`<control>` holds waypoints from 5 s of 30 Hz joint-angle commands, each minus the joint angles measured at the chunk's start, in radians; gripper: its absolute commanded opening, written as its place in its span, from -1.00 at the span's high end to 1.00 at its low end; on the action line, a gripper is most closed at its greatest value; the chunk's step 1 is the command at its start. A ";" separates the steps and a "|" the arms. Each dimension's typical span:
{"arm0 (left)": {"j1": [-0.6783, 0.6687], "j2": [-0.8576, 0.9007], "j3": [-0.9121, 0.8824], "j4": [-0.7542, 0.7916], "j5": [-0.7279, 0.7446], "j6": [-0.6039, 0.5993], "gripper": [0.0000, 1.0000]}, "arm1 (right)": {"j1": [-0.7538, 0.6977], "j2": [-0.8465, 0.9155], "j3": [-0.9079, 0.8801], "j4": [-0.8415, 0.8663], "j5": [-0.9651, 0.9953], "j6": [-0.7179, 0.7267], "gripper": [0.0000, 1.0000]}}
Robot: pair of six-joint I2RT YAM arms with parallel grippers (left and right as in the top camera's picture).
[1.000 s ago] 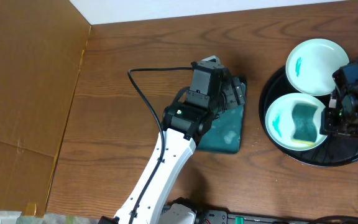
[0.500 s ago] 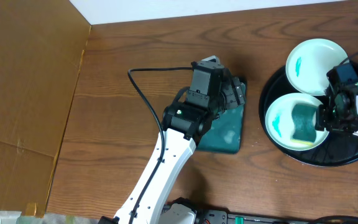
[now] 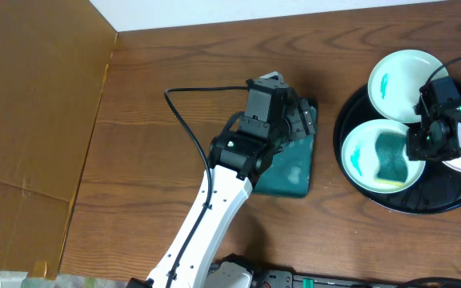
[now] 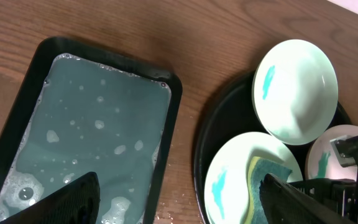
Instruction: Clean dirty plates on tray and stack at the side
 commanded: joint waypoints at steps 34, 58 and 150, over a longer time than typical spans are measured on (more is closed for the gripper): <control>-0.245 0.471 -0.002 0.183 0.446 0.035 -0.53 | 0.008 0.005 0.011 -0.001 0.012 -0.011 0.97; -0.412 0.574 -0.002 0.359 0.067 -0.134 -0.31 | 0.008 0.005 0.011 -0.011 0.008 -0.010 0.97; -0.270 0.705 -0.022 0.305 0.309 -0.072 0.67 | 0.008 0.005 0.011 -0.038 0.009 -0.011 0.98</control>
